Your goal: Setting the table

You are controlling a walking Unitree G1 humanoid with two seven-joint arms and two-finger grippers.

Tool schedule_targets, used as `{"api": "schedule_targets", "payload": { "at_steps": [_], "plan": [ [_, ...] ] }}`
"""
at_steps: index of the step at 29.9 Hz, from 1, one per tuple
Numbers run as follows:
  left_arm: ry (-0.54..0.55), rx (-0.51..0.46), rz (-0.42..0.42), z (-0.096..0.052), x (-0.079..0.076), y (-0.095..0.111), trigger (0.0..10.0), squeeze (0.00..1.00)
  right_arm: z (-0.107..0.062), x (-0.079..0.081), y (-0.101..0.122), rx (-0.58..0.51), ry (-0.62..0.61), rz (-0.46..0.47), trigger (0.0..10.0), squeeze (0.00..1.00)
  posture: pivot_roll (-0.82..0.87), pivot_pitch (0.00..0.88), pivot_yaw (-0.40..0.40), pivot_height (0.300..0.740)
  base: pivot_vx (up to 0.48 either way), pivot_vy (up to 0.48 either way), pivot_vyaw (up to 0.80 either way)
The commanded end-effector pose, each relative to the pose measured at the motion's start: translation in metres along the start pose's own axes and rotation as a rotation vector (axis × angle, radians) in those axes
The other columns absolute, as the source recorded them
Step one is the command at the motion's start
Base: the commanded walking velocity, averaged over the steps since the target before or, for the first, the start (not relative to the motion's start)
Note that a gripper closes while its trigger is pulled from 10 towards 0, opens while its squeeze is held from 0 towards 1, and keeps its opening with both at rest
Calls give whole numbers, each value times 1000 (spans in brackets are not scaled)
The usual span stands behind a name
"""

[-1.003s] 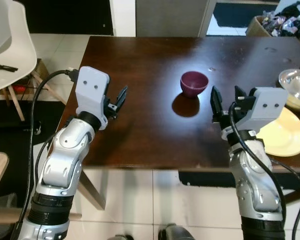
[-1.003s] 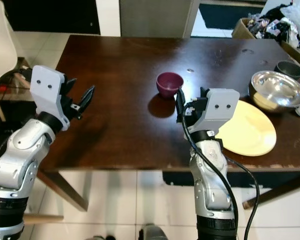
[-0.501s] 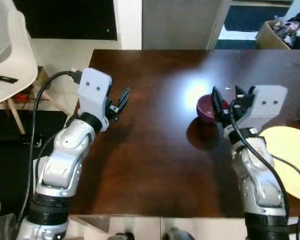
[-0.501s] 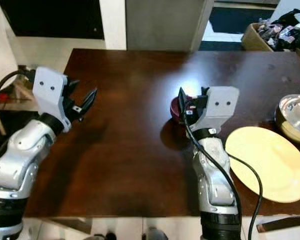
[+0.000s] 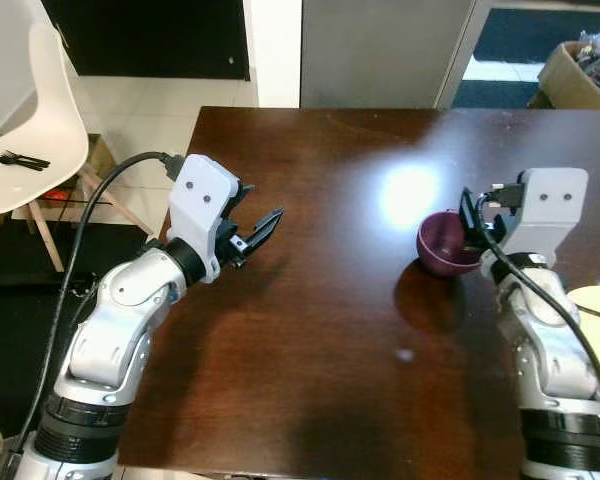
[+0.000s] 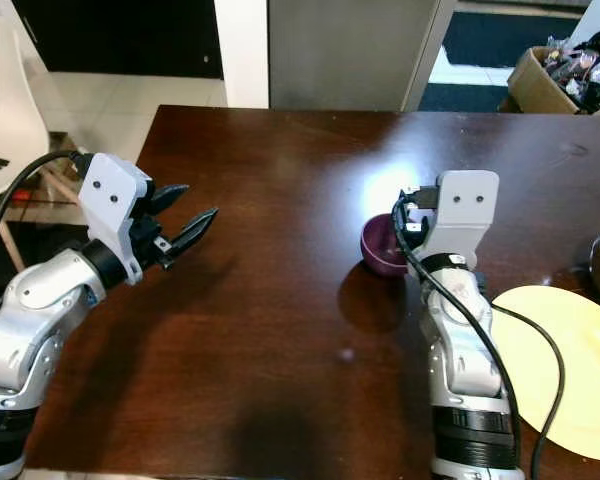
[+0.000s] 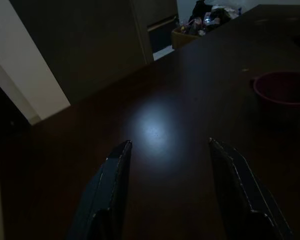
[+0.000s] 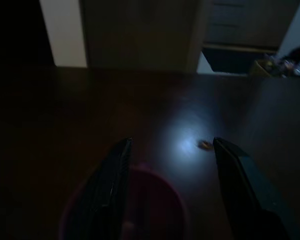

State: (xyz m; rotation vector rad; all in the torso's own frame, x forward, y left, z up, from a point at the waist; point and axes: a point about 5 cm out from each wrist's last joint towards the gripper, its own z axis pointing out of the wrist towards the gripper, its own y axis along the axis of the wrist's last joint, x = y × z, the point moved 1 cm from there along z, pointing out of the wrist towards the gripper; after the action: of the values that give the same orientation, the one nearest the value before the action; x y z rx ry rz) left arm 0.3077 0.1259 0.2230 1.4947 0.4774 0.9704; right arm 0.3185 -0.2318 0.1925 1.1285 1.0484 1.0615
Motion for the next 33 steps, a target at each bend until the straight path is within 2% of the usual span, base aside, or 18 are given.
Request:
{"api": "schedule_targets", "payload": {
  "at_steps": [1, 2, 4, 6, 7, 9, 11, 15, 17, 19, 20, 30, 31, 33],
  "plan": [
    [-32, -1, -2, -3, -1, 2, 10000, 0, -3, -8, -10, 60, -29, -1, 10000, 0, -119, 45, 86, 740, 0, 0, 0],
    [-32, -1, -2, -3, -1, 2, 10000, 0, -3, -8, -10, 60, -29, -1, 10000, 0, -119, 45, 86, 740, 0, 0, 0],
    [-42, 0, 6, -4, 2, 3, 10000, 0, -5, -19, -12, 88, -63, -30, 10000, 0, -119, 46, 86, 740, 0, 0, 0],
    [-42, 0, 6, -4, 2, 3, 10000, 0, -5, -19, -12, 88, -63, -30, 10000, 0, -119, 46, 86, 740, 0, 0, 0],
    [-44, 1, 10, -5, 3, 4, 10000, 0, -6, -25, -14, 105, -82, -42, 10000, 0, -119, 46, 86, 740, 0, 0, 0],
    [-48, 2, 20, -6, 7, 4, 10000, 0, -8, -35, -18, 140, -112, -29, 10000, 0, -119, 46, 86, 740, 0, 0, 0],
    [-49, 3, 23, -6, 8, 4, 10000, 0, -9, -37, -21, 157, -112, -10, 10000, 0, -123, 48, 88, 740, 0, 0, 0],
    [-50, 3, 28, -6, 9, 5, 10000, 0, -10, -34, -31, 204, -90, 51, 10000, 0, -122, 48, 89, 740, 0, 0, 0],
    [-52, 2, 29, -6, 9, 6, 10000, 0, -10, -27, -39, 248, -46, 146, 10000, 0, -118, 49, 88, 740, 0, 0, 0],
    [-53, 1, 29, -6, 9, 6, 10000, 0, -10, -24, -40, 261, -27, 180, 10000, 0, -118, 49, 88, 740, 0, 0, 0],
    [-54, 1, 27, -7, 9, 7, 10000, 0, -11, -18, -42, 275, 13, 227, 10000, 0, -115, 51, 87, 740, 0, 0, 0],
    [-60, -2, 19, -7, 8, 7, 10000, 0, -14, -19, -53, 342, 37, 295, 10000, 0, -118, 53, 88, 740, 0, 0, 0],
    [-63, -3, 14, -7, 8, 8, 10000, 0, -14, -19, -63, 391, 31, 351, 10000, 0, -118, 53, 88, 740, 0, 0, 0],
    [-64, -4, 12, -6, 8, 8, 10000, 0, -14, -18, -67, 410, 27, 379, 10000, 0, -117, 54, 88, 740, 0, 0, 0]
  ]
}}
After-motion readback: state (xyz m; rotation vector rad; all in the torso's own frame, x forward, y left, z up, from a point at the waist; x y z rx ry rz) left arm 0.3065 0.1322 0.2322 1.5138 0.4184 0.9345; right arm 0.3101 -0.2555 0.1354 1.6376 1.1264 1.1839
